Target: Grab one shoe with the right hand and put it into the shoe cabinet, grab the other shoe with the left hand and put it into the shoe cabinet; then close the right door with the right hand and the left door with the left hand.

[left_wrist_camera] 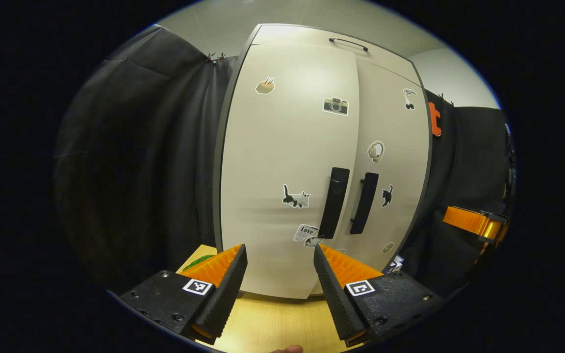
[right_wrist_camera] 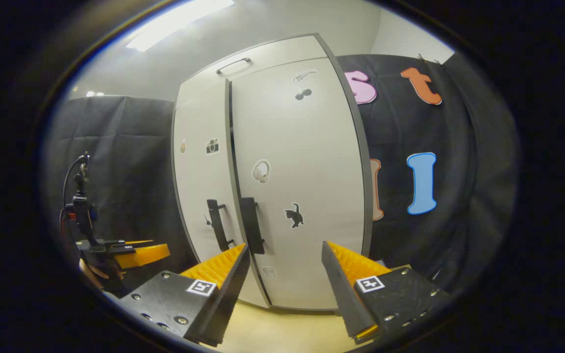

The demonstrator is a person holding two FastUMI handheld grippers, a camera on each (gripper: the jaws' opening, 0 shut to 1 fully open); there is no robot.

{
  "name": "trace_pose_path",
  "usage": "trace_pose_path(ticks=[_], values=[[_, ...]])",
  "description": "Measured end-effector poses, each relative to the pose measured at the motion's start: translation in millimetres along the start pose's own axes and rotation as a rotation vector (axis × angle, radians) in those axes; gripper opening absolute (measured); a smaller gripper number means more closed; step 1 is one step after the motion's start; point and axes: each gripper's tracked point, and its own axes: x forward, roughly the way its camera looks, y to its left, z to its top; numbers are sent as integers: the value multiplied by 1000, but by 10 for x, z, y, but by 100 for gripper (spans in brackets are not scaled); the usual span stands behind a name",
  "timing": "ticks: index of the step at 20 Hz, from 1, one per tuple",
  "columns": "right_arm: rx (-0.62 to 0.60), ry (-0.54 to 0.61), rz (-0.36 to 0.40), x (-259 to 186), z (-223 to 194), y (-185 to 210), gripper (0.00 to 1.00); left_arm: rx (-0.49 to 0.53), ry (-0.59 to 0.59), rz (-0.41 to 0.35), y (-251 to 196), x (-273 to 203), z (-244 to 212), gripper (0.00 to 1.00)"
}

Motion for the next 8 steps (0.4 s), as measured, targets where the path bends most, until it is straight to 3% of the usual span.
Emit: trace_pose_path(ticks=[8], values=[[4,2,-3,-36,-1,-13,88,10,3,-4,-9,-9,-3,84]])
